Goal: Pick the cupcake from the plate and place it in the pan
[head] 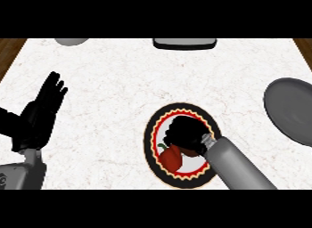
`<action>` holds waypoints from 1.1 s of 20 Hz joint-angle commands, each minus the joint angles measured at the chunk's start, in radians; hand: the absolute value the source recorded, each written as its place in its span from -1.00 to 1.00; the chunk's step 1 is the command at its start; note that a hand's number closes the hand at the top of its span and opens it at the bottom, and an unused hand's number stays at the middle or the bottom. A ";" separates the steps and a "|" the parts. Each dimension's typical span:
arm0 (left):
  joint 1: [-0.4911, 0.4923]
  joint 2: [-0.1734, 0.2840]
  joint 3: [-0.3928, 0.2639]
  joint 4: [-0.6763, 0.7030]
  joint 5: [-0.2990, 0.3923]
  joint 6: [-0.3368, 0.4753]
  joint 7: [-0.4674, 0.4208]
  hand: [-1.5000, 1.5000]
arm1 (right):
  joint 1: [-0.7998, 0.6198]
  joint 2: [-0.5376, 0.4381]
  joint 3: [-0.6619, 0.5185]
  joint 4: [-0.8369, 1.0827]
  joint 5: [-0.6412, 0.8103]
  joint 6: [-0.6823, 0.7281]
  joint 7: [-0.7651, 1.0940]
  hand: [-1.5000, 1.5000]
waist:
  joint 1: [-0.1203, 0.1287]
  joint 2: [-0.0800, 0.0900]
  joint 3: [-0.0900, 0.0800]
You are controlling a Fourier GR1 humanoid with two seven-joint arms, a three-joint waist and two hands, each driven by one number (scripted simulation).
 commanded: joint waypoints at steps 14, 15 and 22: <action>-0.025 0.000 0.051 -0.007 -0.008 -0.008 0.049 0.00 | 0.097 0.060 -0.243 0.015 -0.029 -0.076 0.102 1.00 | -0.031 -0.002 0.003; -0.006 0.005 0.071 -0.006 0.001 -0.012 0.022 0.00 | 0.144 0.063 -0.304 0.017 -0.042 -0.090 0.182 1.00 | -0.052 -0.005 0.003; 0.020 0.005 0.079 -0.006 0.009 -0.015 0.028 0.00 | 0.206 0.132 -0.518 -0.204 -0.038 -0.231 0.634 1.00 | -0.064 -0.015 0.001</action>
